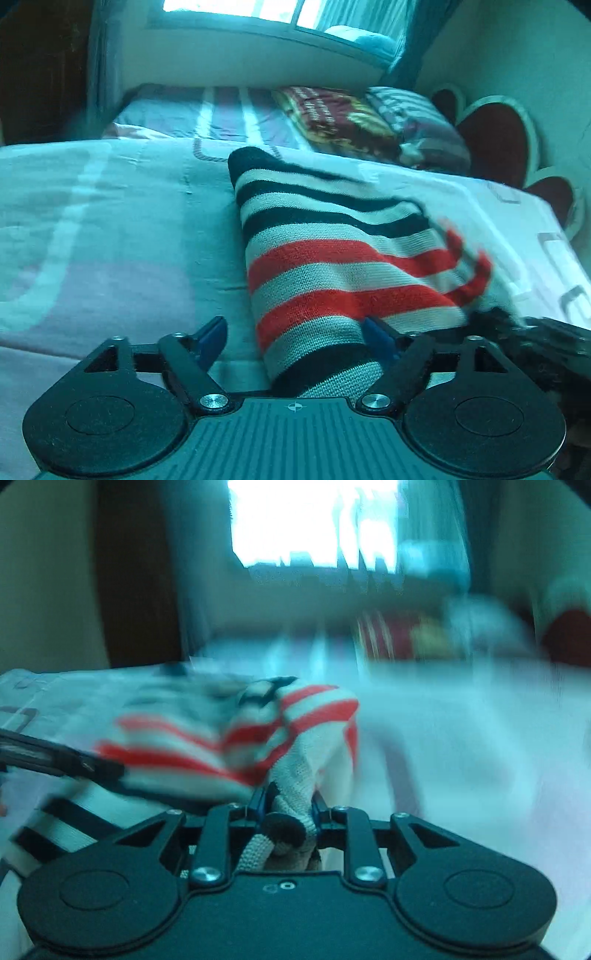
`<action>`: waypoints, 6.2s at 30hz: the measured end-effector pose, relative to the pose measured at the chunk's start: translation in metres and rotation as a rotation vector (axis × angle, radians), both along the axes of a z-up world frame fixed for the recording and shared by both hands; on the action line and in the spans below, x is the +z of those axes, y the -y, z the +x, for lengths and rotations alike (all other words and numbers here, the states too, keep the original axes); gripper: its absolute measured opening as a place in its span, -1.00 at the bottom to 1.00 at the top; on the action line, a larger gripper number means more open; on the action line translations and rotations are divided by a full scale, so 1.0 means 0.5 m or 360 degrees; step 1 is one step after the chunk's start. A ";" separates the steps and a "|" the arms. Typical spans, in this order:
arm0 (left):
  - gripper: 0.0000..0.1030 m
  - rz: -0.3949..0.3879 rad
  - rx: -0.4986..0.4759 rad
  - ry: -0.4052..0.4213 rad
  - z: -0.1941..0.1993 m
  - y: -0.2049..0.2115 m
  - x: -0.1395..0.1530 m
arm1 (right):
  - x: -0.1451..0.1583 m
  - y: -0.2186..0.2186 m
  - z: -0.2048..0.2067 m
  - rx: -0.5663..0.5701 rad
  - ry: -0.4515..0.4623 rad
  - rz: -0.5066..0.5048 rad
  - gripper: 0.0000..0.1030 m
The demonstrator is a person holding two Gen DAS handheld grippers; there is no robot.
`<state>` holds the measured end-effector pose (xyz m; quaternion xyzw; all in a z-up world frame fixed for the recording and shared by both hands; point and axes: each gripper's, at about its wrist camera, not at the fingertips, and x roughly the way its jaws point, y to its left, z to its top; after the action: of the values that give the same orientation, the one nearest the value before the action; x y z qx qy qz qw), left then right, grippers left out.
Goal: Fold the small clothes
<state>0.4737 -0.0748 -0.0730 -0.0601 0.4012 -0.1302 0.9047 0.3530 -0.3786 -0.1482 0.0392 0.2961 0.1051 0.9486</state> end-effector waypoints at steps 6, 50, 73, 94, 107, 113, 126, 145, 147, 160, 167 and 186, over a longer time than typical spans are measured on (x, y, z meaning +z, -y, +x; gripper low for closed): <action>0.61 -0.0100 -0.0031 0.0037 -0.003 -0.034 0.035 | 0.032 0.100 -0.006 0.0019 0.0091 0.0418 -0.13; 0.68 -0.0216 -0.0146 0.0089 -0.187 -0.115 -0.031 | -0.051 0.149 -0.119 0.0006 -0.0191 0.0745 -0.87; 0.68 -0.0168 -0.0283 0.0333 -0.178 -0.041 0.044 | 0.052 0.060 -0.128 0.0153 0.0061 0.0287 -0.82; 0.52 0.0016 -0.0260 0.0146 -0.229 -0.041 -0.021 | 0.034 0.013 -0.185 0.0164 0.0072 0.0021 -0.58; 0.82 -0.0127 -0.0229 0.0179 -0.199 -0.063 0.022 | 0.070 0.034 -0.157 0.0104 0.0142 0.0076 -0.53; 0.82 -0.0289 -0.0094 0.0091 -0.066 -0.078 0.033 | 0.066 0.023 -0.043 0.0085 0.0110 0.0081 -0.54; 0.68 -0.0278 -0.0147 -0.0132 0.003 -0.068 0.006 | 0.050 0.068 0.015 -0.0013 -0.0051 0.0069 -0.14; 0.52 -0.0874 -0.0232 -0.0516 0.082 -0.116 -0.078 | -0.071 0.216 0.154 0.0317 -0.0739 0.0973 0.27; 0.52 -0.0852 -0.0246 -0.0522 0.090 -0.106 -0.077 | -0.069 0.200 0.176 0.0372 -0.0752 0.0950 0.27; 0.38 -0.0791 -0.0376 -0.0517 0.102 -0.118 -0.074 | -0.084 0.196 0.179 0.0461 -0.0770 0.1062 -0.17; 0.23 -0.0674 -0.0335 -0.0436 0.112 -0.078 -0.062 | -0.057 0.123 0.184 0.0416 -0.0672 0.0796 -0.24; -0.02 -0.0533 -0.0400 -0.0122 0.028 -0.100 0.103 | 0.130 -0.013 0.047 0.0376 -0.0316 0.0273 -0.35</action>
<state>0.4878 -0.0250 -0.0215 -0.1640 0.4125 -0.3044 0.8428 0.3766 -0.3721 -0.0834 0.0951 0.3808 0.2363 0.8889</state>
